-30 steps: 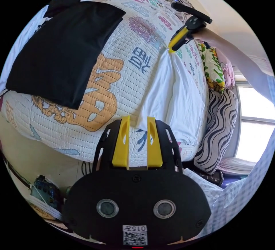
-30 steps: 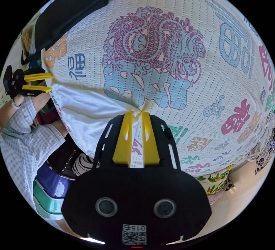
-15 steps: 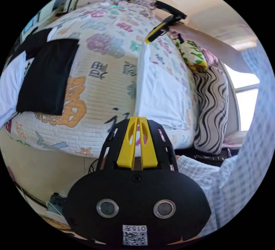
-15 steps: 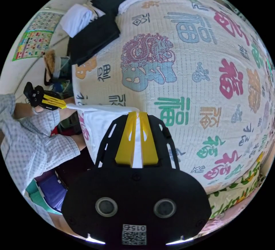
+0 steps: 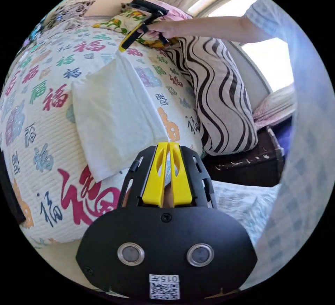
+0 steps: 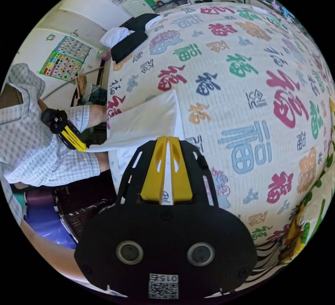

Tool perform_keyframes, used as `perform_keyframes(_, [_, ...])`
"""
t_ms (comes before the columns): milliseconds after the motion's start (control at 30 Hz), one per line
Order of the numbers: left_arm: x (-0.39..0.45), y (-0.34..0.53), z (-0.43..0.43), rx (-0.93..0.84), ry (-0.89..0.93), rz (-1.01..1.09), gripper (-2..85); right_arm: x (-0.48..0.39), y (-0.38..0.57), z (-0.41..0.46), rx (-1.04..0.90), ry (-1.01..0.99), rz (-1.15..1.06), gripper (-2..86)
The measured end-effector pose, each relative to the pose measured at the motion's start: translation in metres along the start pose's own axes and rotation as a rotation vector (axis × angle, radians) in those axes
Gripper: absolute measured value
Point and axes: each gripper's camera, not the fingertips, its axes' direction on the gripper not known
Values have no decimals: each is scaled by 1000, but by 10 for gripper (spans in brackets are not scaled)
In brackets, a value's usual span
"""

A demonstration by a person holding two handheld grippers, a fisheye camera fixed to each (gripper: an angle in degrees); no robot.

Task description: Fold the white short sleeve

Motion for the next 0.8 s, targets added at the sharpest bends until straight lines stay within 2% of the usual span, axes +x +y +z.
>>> perform_keyframes(167, [33, -44, 89, -101, -68, 30, -6, 43, 98, 27, 68, -26, -5, -1])
perform_keyframes(467, [38, -99, 174, -239, -164, 47, 2, 98, 219, 56, 166, -78, 52, 19])
perform_keyframes(600, [29, -112, 183, -283, -55, 31, 21, 117, 274, 59, 201, -77, 204, 39])
perform_keyframes(733, [29, -125, 162, -287, 72, 99, 32, 129, 348, 59, 326, -144, 426, 56])
perform_keyframes(800, [16, -136, 141, -251, 53, 96, 33, 129, 371, 63, 372, -185, 489, 61])
